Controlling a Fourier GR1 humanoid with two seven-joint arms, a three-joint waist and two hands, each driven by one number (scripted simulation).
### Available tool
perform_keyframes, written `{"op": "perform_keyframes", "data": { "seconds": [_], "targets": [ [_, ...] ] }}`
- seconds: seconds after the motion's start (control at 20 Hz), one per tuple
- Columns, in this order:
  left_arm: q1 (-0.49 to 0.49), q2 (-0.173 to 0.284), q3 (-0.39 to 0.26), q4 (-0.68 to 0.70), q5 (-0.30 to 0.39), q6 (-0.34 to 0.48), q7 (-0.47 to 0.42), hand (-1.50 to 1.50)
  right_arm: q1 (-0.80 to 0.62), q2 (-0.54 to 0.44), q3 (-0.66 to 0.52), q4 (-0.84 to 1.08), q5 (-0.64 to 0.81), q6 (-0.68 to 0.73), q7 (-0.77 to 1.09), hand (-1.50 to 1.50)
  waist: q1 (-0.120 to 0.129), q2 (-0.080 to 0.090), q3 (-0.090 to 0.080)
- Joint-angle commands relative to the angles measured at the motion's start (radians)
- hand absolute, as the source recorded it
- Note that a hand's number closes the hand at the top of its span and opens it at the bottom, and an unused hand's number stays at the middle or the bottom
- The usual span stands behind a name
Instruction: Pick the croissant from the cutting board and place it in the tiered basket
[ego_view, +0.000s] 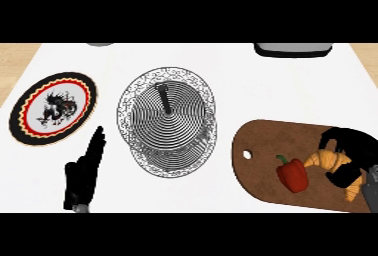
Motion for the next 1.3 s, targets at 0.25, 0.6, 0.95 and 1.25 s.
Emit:
{"op": "perform_keyframes", "data": {
  "seconds": [0.25,0.6,0.95,1.25],
  "targets": [
    [0.038,-0.009,-0.003,0.022,-0.016,0.001,0.005,0.00,-0.021,0.058,0.041,-0.024,0.111,-0.147,-0.066,1.50,0.001,0.010,0.004],
    [0.043,-0.006,0.008,-0.038,-0.009,0.020,0.068,0.00,0.231,0.335,0.343,-0.488,0.207,-0.126,0.209,1.50,-0.026,-0.001,0.003],
    [0.039,-0.020,0.022,0.026,-0.010,0.030,0.017,0.00,0.287,0.462,0.342,-0.929,0.095,-0.068,0.377,1.50,-0.039,0.000,0.002],
    [0.034,-0.008,0.015,-0.026,-0.006,0.015,0.054,0.00,0.194,0.458,0.311,-1.257,0.080,0.023,0.494,1.50,-0.021,0.002,0.002]
  ]
}}
